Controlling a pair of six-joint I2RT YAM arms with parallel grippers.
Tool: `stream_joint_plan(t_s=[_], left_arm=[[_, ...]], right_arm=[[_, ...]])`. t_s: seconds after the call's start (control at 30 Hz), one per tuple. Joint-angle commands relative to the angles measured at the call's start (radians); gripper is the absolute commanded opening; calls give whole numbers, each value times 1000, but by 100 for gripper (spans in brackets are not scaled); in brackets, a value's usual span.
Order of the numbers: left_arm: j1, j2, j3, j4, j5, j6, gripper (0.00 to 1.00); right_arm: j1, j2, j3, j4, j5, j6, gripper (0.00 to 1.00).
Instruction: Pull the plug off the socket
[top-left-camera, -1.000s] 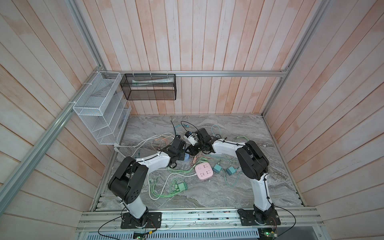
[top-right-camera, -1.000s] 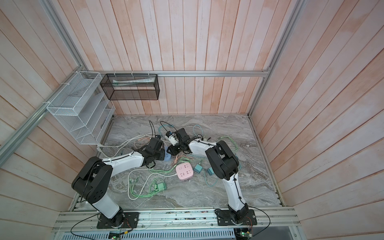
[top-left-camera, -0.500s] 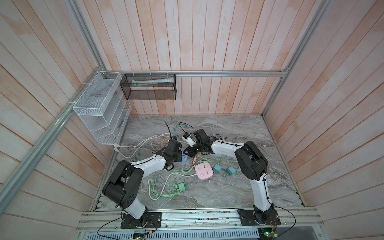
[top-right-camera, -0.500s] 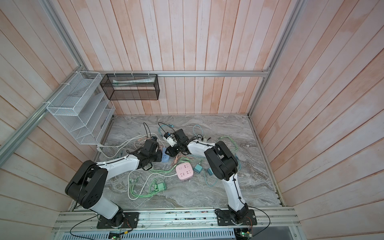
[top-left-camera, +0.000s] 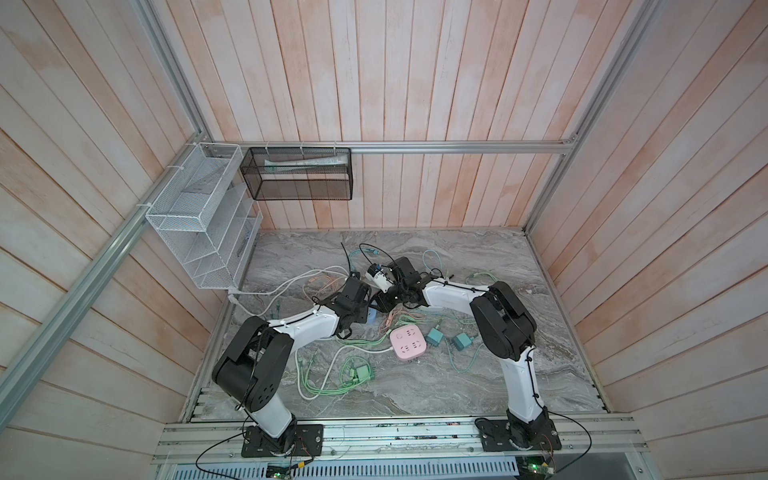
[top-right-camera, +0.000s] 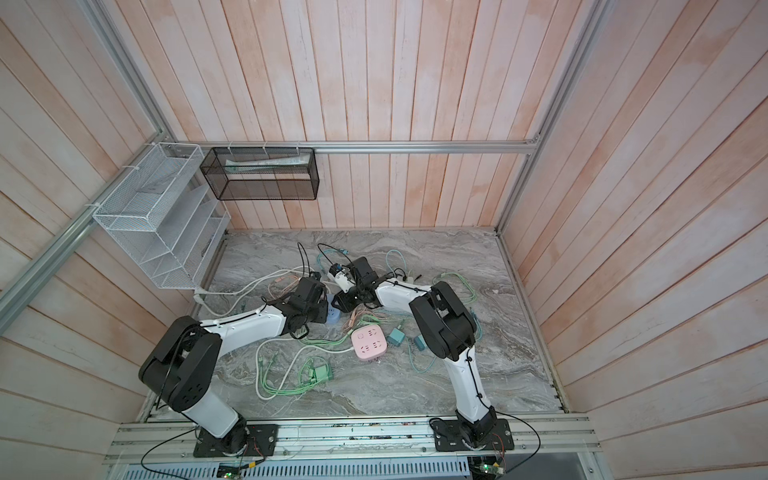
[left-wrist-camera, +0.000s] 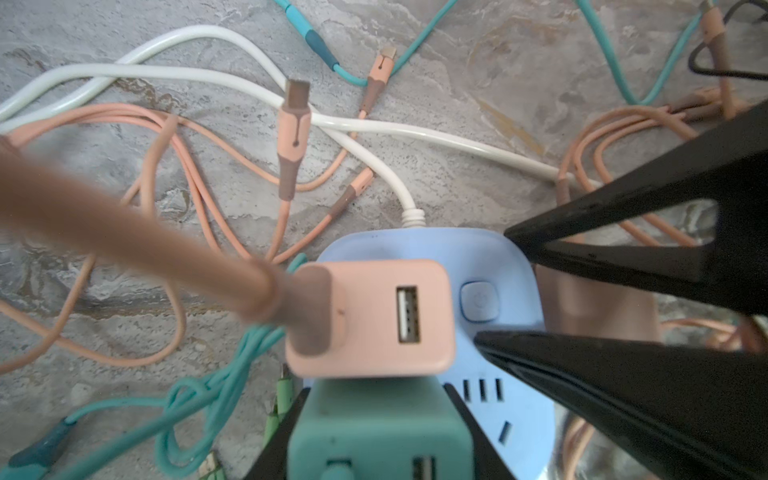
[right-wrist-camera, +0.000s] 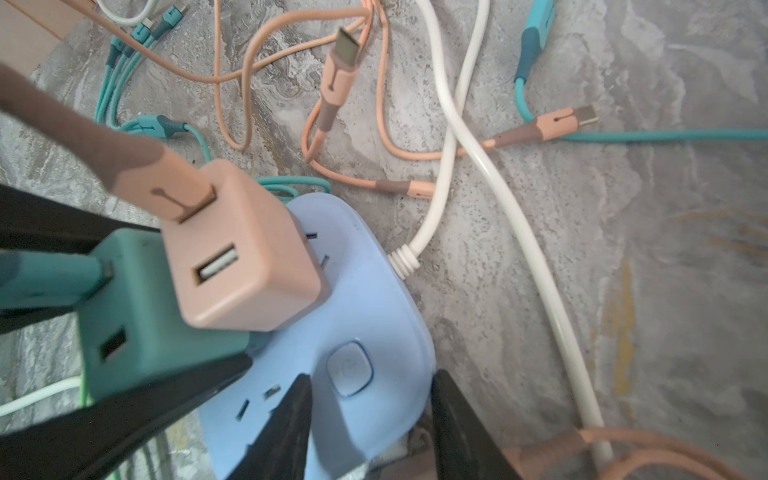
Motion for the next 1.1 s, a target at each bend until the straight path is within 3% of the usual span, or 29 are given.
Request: stream_joint_plan(t_s=[0.0, 0.27, 0.43, 0.53, 1.07], left_arm=[[32, -44, -3, 105, 117, -35, 16], [31, -55, 10, 44, 82, -21, 16], [-41, -35, 48, -10, -47, 53, 16], [-45, -15, 61, -29, -59, 49, 16], [9, -85, -13, 11, 24, -4, 16]], right_arm=[[-1, 94, -43, -168, 116, -7, 44], [-3, 94, -45, -157, 120, 4, 43], [-3, 98, -45, -158, 121, 4, 43], [-4, 100, -46, -157, 125, 7, 43], [-9, 94, -50, -145, 127, 16, 42]])
